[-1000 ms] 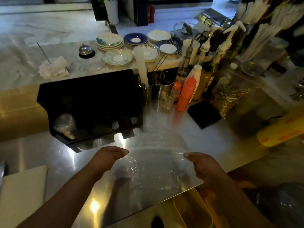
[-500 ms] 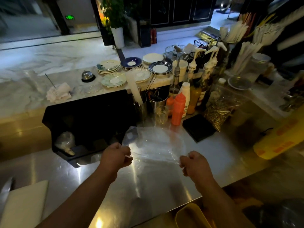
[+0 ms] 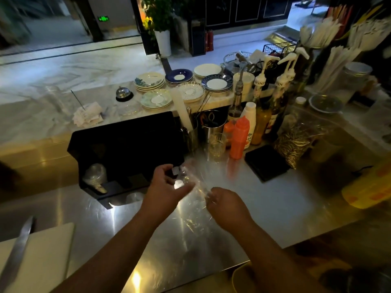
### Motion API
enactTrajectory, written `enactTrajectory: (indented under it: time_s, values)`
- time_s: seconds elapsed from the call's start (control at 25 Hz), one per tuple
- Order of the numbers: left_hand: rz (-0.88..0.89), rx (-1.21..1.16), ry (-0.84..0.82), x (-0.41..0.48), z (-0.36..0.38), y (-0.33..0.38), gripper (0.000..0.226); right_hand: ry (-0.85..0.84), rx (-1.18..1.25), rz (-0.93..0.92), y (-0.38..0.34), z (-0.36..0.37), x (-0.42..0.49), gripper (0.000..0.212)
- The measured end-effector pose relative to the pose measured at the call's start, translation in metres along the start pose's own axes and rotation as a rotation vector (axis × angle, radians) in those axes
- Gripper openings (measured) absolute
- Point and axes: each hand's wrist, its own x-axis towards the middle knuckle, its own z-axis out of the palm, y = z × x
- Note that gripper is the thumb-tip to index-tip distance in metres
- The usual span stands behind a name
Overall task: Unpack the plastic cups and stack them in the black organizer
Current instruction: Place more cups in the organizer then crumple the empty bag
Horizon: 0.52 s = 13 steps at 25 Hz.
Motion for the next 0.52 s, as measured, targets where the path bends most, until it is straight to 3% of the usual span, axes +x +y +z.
enactTrajectory:
  time_s: [0.08, 0.12, 0.2, 0.24, 0.28, 0.36, 0.44, 0.52]
  values:
    - [0.111, 0.226, 0.04, -0.002, -0.005, -0.019, 0.116, -0.069, 0.358, 0.134, 0.001, -0.002, -0.001, 0.01]
    - [0.067, 0.199, -0.008, -0.002, -0.008, -0.027, 0.132, -0.126, 0.539, 0.18, 0.001, -0.004, -0.003, 0.008]
    - [-0.181, -0.097, -0.234, 0.001, -0.016, -0.037, 0.15, -0.233, 0.816, 0.21, 0.0, -0.009, -0.008, 0.013]
    - [-0.315, -0.307, -0.393, 0.004, -0.021, -0.041, 0.141, -0.269, 0.934, 0.214, -0.002, -0.011, -0.011, 0.017]
    - [-0.407, -0.463, -0.564, 0.007, -0.027, -0.044, 0.117, -0.295, 1.04, 0.223, -0.005, -0.011, -0.014, 0.019]
    - [-0.426, -0.618, -0.814, 0.012, -0.036, -0.049, 0.065, -0.309, 1.19, 0.246, -0.014, -0.011, -0.02, 0.018]
    - [-0.372, -0.678, -0.887, 0.017, -0.042, -0.049, 0.056, -0.273, 1.213, 0.27, -0.022, -0.01, -0.025, 0.017]
    - [-0.309, -0.636, -0.85, 0.022, -0.046, -0.039, 0.043, -0.19, 1.097, 0.297, -0.029, -0.007, -0.03, 0.02]
